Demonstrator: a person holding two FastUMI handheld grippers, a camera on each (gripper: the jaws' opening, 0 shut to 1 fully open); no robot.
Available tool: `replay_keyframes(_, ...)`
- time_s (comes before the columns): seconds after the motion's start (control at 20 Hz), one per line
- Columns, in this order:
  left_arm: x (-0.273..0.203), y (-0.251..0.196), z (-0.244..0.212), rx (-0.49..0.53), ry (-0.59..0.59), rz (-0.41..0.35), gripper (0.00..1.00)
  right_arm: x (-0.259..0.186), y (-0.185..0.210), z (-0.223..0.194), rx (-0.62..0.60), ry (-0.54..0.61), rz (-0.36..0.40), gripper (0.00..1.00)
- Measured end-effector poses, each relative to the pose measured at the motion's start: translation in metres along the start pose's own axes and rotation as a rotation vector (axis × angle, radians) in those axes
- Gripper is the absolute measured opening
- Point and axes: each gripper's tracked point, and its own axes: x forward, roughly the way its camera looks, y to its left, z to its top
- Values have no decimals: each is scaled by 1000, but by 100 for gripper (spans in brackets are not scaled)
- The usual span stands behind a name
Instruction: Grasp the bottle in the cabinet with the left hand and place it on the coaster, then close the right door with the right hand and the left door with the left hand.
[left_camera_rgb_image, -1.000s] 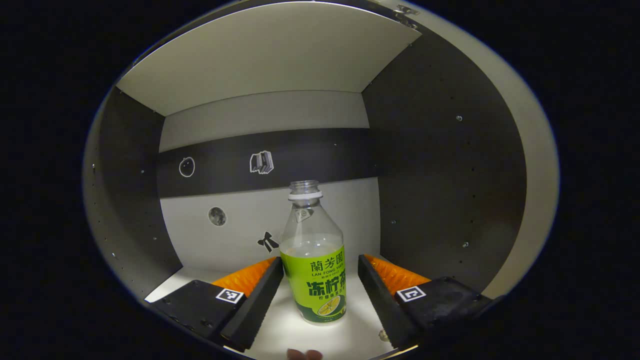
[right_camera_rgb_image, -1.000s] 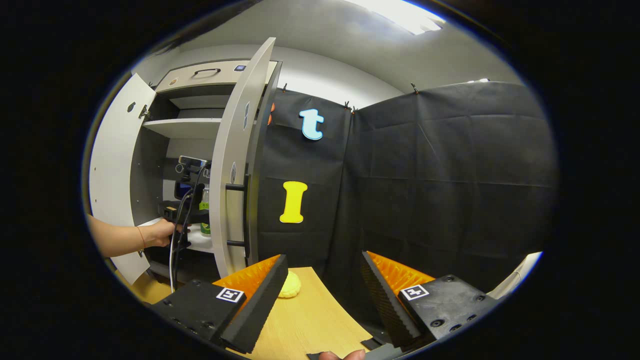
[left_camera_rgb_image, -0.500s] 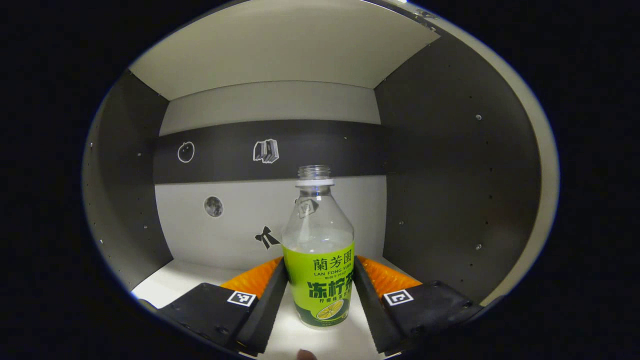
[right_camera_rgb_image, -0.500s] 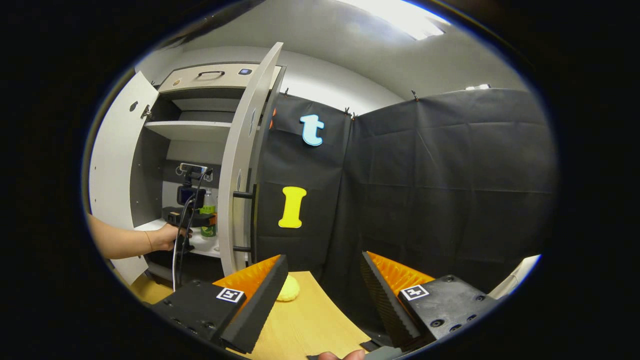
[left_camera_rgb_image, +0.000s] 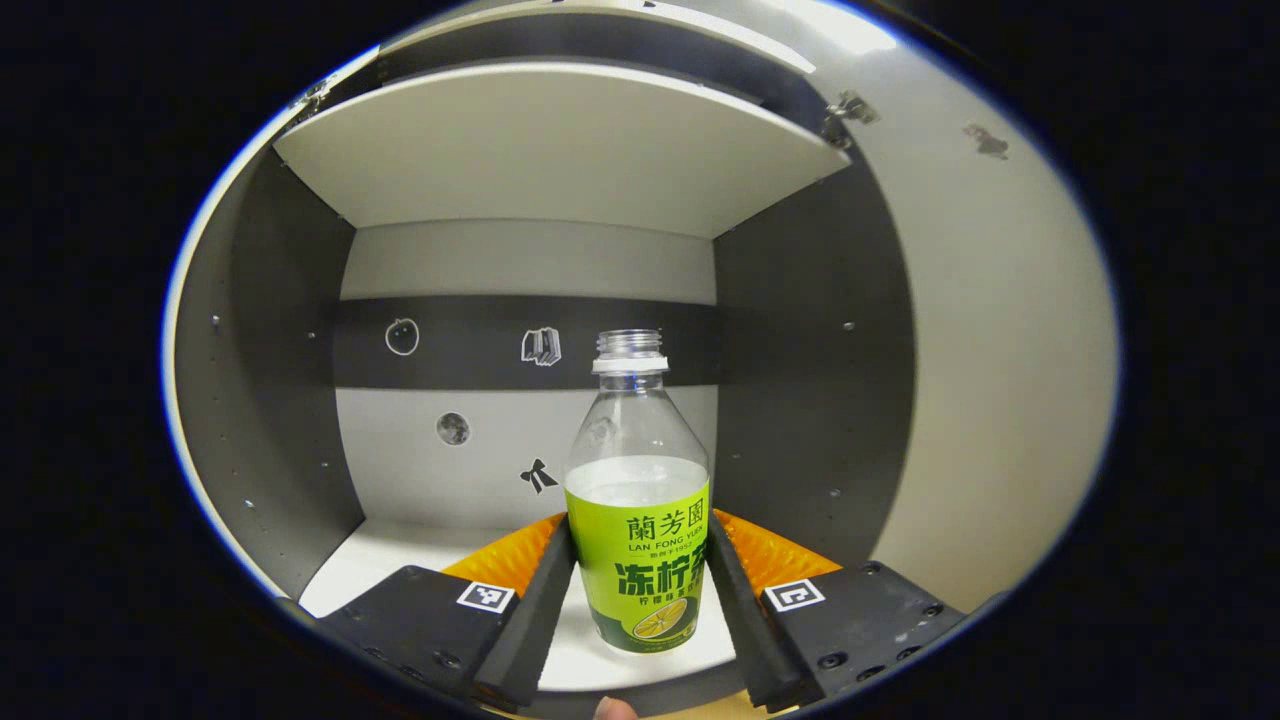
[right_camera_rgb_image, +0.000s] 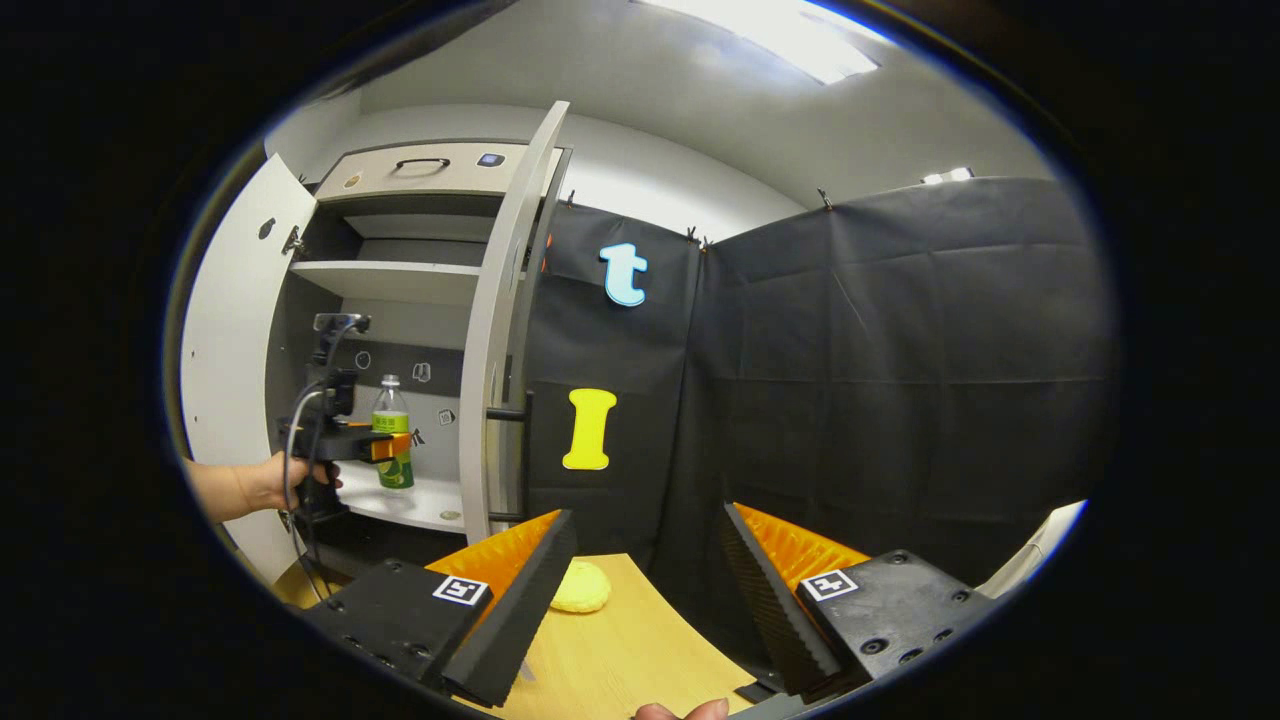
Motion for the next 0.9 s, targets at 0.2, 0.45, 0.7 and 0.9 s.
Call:
replay_keyframes(0.2,-81,-14,7,6,-37,-64,75,-5,8,8,-8,-24,4,97)
replay_keyframes(0.45,-171,-48,-17,-51,-93,-193,76,-16,18,20,-13,-60,2,97)
replay_keyframes(0.7,-237,-70,-77,-84,-104,-298,76,-32,19,23,-21,-71,-19,98)
replay_keyframes(0.9,-271,-86,-149,-70,-46,-365,76,-45,20,25,-38,-69,-31,98)
